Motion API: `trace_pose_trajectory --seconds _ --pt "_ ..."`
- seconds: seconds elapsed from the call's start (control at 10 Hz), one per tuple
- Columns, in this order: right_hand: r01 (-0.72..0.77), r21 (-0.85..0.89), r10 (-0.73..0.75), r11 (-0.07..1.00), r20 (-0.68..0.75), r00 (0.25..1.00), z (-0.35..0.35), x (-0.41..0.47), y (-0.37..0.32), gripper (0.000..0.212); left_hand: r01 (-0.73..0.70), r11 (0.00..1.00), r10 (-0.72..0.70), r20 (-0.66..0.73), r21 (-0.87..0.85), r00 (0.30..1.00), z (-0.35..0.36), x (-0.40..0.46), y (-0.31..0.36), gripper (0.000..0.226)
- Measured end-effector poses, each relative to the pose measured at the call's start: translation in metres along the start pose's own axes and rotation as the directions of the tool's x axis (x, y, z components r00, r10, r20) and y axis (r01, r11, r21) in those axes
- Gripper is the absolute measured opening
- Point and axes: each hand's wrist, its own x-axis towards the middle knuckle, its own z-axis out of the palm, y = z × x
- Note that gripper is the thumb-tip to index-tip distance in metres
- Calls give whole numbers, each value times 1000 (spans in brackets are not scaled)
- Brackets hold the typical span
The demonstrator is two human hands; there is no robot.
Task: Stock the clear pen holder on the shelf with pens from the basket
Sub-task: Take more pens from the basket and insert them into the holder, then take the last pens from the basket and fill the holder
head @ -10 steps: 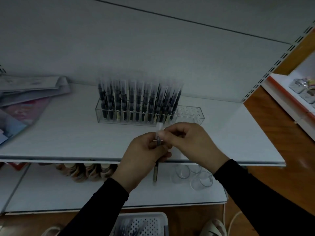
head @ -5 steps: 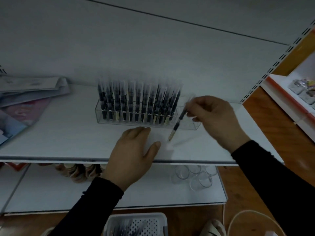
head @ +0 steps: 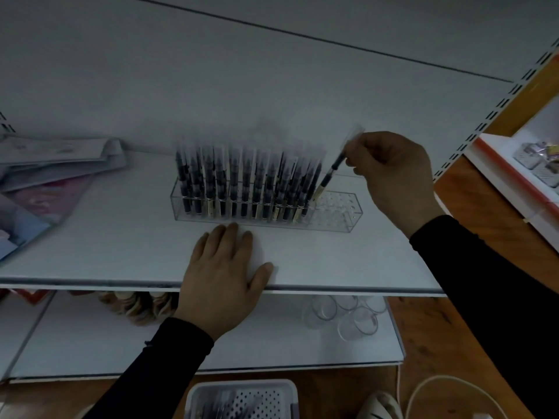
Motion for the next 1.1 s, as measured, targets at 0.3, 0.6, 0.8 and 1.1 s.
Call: trace_pose_trajectory --seconds 0.3,0.6,0.8,1.1 --pt "11 -101 -6 995 48 999 10 -8 6 11 0 1000 1 -27 25 1000 3 0 0 68" --pt "22 -121 -9 992 109 994 23 -22 15 9 -16 999 17 -48 33 999 5 0 -2 67" --pt "-10 -118 22 993 104 994 28 -22 16 9 -21 999 23 -56 35 998 6 0 -3 68" --pt "-122 -33 125 992 99 987 12 -68 24 5 -36 999 37 -96 14 995 6 1 -4 69"
